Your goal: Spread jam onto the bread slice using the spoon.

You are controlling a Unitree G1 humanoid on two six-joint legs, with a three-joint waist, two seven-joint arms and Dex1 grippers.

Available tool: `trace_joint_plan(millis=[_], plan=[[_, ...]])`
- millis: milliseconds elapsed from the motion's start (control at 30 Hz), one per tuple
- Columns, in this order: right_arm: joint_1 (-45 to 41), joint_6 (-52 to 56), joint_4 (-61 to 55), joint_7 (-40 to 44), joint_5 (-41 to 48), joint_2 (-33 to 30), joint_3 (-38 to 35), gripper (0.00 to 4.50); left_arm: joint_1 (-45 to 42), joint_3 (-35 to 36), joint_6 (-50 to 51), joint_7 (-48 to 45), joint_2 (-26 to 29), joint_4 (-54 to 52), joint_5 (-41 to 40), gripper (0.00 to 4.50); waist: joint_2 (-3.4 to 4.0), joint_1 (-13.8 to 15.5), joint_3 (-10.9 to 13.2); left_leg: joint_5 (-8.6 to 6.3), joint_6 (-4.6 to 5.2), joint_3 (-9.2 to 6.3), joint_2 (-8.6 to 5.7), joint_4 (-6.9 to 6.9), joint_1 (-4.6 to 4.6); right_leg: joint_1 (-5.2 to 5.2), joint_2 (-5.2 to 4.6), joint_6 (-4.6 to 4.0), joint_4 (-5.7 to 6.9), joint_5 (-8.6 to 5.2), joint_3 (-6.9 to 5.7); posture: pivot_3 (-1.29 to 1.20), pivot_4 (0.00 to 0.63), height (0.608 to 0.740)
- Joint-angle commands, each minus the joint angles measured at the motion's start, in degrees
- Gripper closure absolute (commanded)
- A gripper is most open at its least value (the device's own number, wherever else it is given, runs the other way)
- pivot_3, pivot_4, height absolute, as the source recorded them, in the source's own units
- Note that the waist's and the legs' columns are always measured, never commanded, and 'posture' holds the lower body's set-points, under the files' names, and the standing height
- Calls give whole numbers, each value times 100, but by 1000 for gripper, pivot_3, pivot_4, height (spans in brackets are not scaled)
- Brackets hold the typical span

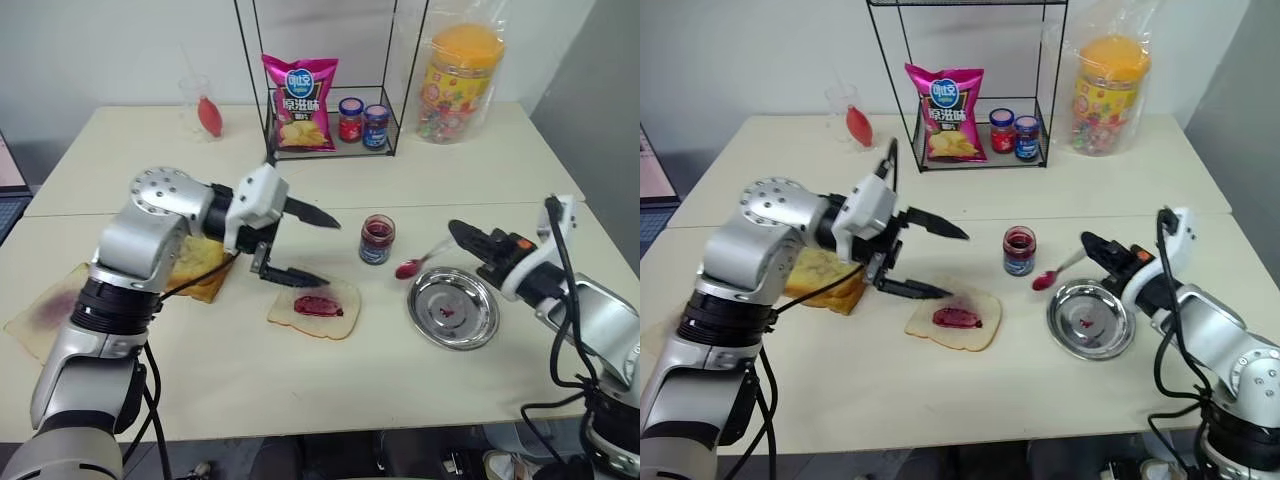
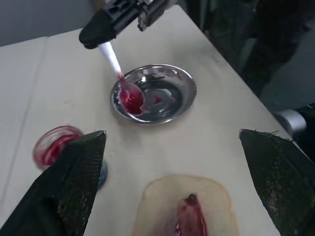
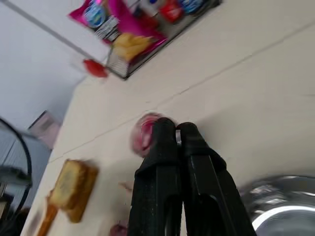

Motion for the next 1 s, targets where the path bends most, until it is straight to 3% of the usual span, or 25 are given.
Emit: trace_joint_plan(millis=[33, 433, 700, 1000], plan=[[680, -436, -467, 266, -306, -120, -290, 4466, 155, -182, -419, 159, -286, -39, 290, 0, 0, -1, 0, 0, 0, -1, 1, 1, 3, 1, 3, 0, 2, 0, 2, 0, 150, 740], [1211, -1408, 550, 2049, -2137, 266, -42, 4466, 1011, -219, -616, 1079, -763, -268, 742, 0, 1, 33, -1, 7, 10, -4, -2, 42, 16, 30, 5, 22, 4, 0, 4, 0, 150, 740], [1142, -1369, 1322, 2909, -2497, 224, -87, 4466, 1116, -158, -556, 1217, -710, -342, 712, 0, 3, 75, -2, 7, 11, -4, -2, 70, 14, 40, 3, 21, 7, 8, 5, 0, 150, 740], [1014, -1309, 1603, 2903, -2401, 373, -298, 2495, 1212, -144, -485, 1321, -668, -448, 674, 0, 5, 128, -2, 7, 11, -3, -3, 81, 13, 44, 3, 28, 7, 12, 8, 0, 150, 740]])
